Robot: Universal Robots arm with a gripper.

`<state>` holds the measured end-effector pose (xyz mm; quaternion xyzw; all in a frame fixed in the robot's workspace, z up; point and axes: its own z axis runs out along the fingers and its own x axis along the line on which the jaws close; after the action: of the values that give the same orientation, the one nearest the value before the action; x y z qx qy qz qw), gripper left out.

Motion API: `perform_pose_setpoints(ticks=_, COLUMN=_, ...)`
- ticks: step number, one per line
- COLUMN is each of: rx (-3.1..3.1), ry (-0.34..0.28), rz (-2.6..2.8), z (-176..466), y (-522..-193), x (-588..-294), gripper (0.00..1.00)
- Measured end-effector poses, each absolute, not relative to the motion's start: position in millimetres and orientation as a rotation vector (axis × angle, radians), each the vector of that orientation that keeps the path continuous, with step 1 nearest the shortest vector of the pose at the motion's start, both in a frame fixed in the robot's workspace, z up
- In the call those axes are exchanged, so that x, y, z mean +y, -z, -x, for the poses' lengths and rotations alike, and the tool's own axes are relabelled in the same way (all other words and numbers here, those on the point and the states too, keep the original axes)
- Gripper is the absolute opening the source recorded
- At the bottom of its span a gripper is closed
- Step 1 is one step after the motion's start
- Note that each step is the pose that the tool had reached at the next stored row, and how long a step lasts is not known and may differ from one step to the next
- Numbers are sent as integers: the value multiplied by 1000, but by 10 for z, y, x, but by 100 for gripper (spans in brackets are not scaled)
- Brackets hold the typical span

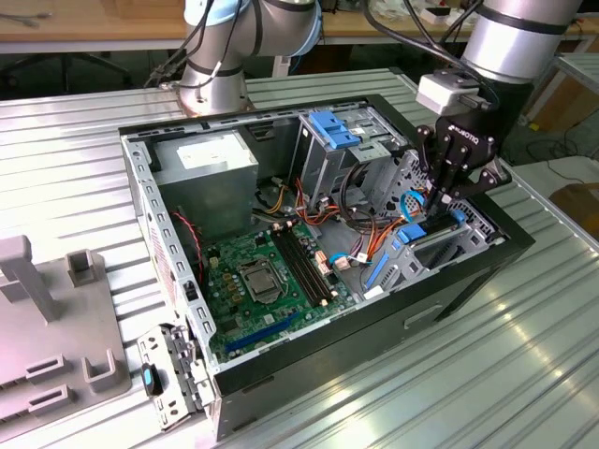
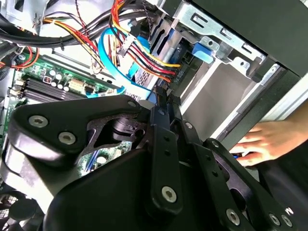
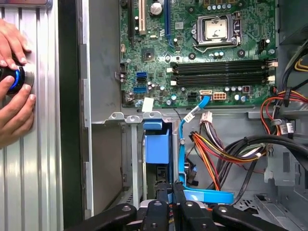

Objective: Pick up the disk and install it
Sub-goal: 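Insert the second disk wire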

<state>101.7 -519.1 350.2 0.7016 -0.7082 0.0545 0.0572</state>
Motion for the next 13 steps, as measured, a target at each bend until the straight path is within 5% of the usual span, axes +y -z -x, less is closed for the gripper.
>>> perform_pose_setpoints(ticks=13, rx=-2168, ry=-106, rz=-2168, z=-1041, y=-3496, x=-5304, gripper=16)
